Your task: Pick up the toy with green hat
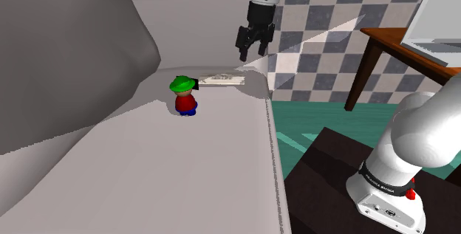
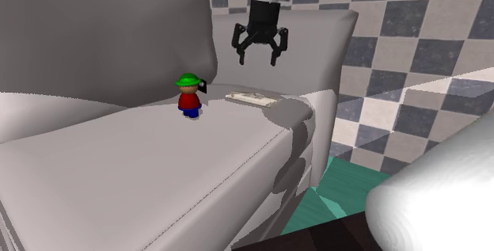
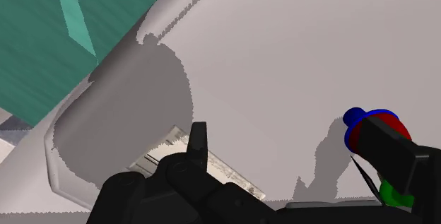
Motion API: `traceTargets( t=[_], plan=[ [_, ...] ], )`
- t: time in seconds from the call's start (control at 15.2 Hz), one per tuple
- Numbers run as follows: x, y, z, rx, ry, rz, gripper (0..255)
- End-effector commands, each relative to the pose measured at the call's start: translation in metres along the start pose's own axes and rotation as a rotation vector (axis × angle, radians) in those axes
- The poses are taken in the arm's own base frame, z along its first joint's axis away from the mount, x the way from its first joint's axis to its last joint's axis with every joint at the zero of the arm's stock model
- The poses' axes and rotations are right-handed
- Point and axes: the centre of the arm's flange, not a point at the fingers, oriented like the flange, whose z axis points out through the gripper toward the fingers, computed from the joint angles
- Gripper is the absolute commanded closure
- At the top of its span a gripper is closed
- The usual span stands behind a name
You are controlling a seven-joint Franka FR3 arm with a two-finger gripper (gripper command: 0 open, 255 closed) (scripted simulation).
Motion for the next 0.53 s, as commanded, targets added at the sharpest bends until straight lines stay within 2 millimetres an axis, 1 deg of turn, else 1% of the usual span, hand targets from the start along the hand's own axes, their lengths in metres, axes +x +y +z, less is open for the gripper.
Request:
traceTargets(
  t=[0.0,0.46],
  plan=[
    [0.021,-0.02,0.01,-0.002,0.003,-0.002,0],
    [0.084,-0.083,0.034,-0.013,0.011,-0.009,0]
  ],
)
